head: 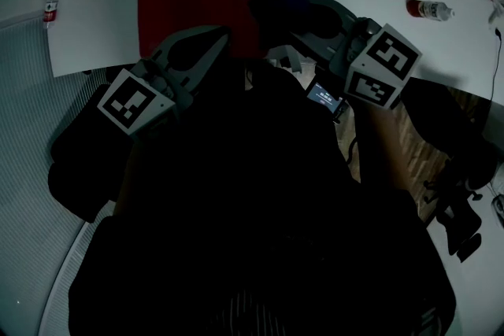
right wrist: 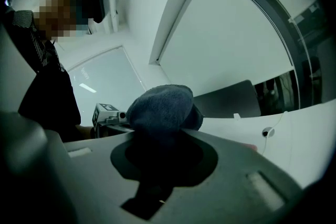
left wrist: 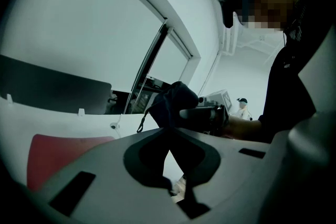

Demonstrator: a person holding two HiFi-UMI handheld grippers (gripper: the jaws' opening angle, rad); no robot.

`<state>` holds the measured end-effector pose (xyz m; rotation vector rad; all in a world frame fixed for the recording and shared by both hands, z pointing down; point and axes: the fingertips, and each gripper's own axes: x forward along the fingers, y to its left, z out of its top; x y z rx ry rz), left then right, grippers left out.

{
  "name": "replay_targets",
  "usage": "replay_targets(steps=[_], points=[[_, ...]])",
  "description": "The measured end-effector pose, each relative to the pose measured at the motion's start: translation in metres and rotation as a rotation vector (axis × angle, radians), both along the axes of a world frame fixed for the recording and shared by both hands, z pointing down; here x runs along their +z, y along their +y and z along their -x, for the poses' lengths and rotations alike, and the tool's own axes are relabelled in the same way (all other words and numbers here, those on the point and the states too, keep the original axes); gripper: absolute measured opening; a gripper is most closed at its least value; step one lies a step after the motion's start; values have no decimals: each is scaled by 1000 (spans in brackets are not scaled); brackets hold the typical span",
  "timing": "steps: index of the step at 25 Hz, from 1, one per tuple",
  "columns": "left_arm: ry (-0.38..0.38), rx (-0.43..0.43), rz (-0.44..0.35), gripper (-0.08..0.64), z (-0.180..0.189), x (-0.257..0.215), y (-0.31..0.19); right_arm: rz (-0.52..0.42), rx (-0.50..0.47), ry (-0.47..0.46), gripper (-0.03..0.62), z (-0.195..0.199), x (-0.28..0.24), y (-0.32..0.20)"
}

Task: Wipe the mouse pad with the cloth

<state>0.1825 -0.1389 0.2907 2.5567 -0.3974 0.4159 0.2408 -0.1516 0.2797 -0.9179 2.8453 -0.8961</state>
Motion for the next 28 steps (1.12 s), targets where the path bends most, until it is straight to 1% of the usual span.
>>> replay_targets(steps=[2, 5, 8, 11, 16, 23, 28], points=[[-3, 30, 4, 8, 1, 7, -9, 4, 28, 21, 71, 0, 0, -5], [-22, 87, -14, 8, -1, 14, -24, 9, 77, 42, 71, -5, -5, -10], [-26, 119, -23, 8, 2, 19, -39, 16, 111, 62, 71, -4, -8, -19], [-27, 110, -27, 8, 10, 32, -58, 23, 131, 78, 71, 1, -5, -29], [-85, 121, -4, 8, 27, 60, -74, 44, 142, 102, 71, 11, 8, -44], [-112, 122, 44, 8, 40, 91, -85, 109, 140, 187, 71, 29, 49, -62], [-147, 120, 66, 8, 55, 113, -93, 153, 128, 211, 71, 36, 69, -71]])
